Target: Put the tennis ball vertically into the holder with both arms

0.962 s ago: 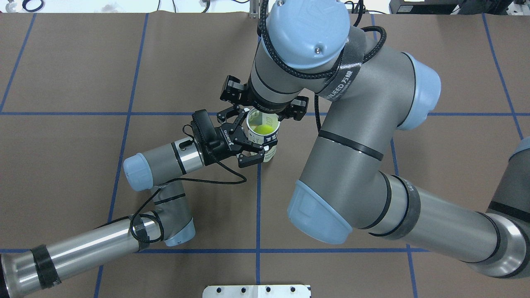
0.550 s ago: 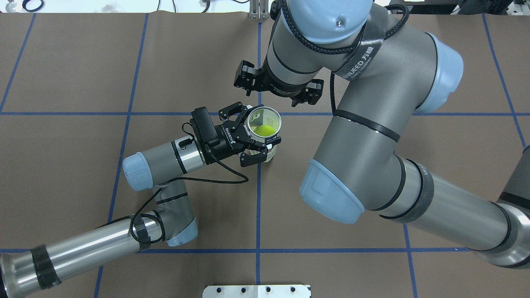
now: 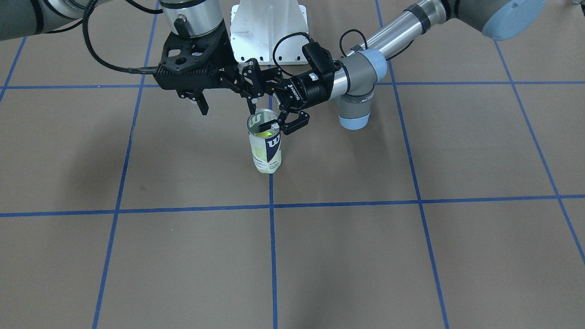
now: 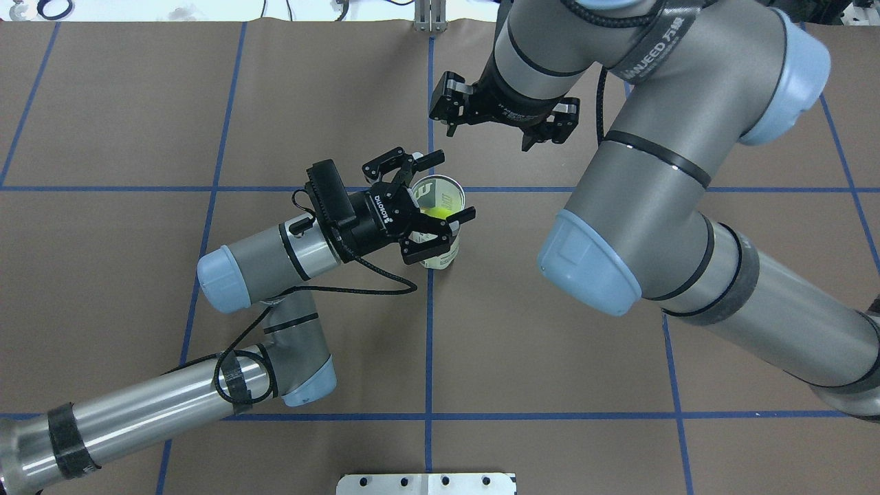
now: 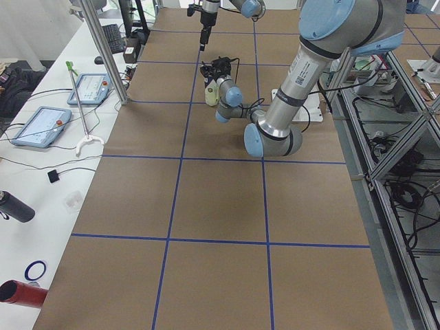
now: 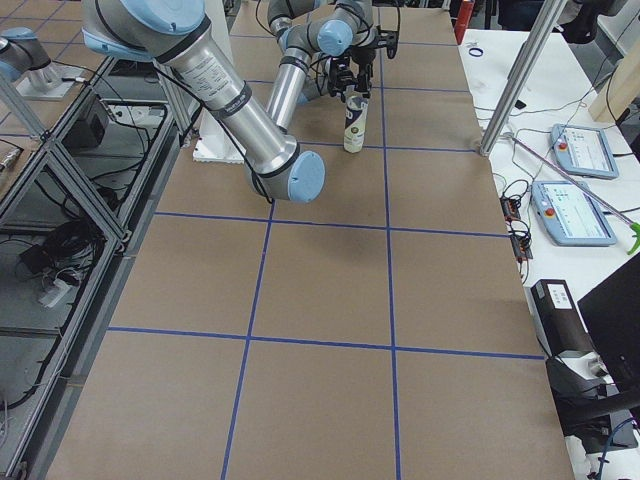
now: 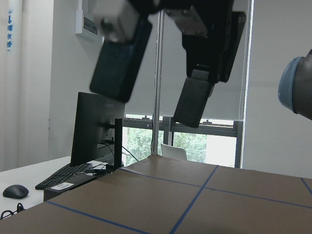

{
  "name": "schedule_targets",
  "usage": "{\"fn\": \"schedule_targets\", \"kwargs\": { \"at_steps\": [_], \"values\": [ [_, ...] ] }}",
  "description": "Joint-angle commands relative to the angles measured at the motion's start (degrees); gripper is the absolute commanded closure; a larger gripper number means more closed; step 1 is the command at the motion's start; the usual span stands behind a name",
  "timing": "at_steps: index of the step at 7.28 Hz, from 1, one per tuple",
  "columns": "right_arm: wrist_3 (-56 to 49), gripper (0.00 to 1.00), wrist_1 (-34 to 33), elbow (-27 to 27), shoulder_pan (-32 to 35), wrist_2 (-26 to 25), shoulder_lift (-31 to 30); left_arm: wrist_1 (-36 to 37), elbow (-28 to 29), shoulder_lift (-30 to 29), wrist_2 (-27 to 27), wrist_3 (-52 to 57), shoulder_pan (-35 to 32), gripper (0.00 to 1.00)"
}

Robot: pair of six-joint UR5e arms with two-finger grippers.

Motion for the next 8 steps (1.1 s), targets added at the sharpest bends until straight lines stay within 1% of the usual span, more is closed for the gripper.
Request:
{"fn": "schedule_targets", "kwargs": {
  "at_steps": [1,4,6,8],
  "values": [
    [-9.79,0.00,0.21,-0.17,6.55,4.10,-4.70,0.15,-1.83,0.48,1.06,-5.39,-1.54,0.01],
    [-32.36,0.00,0.47,-1.48,19.38,8.93,-15.50,0.23,-2.80,4.25,1.06,-5.61,-5.41,0.01],
    [-41.71,0.00,0.47,-2.28,24.93,10.09,-21.66,0.24,-3.67,7.50,1.06,-5.61,-8.66,0.01],
    [-55.04,0.00,0.56,-2.54,31.86,13.50,-28.60,0.24,-4.20,9.87,0.88,-5.70,-11.47,0.01]
  ]
}}
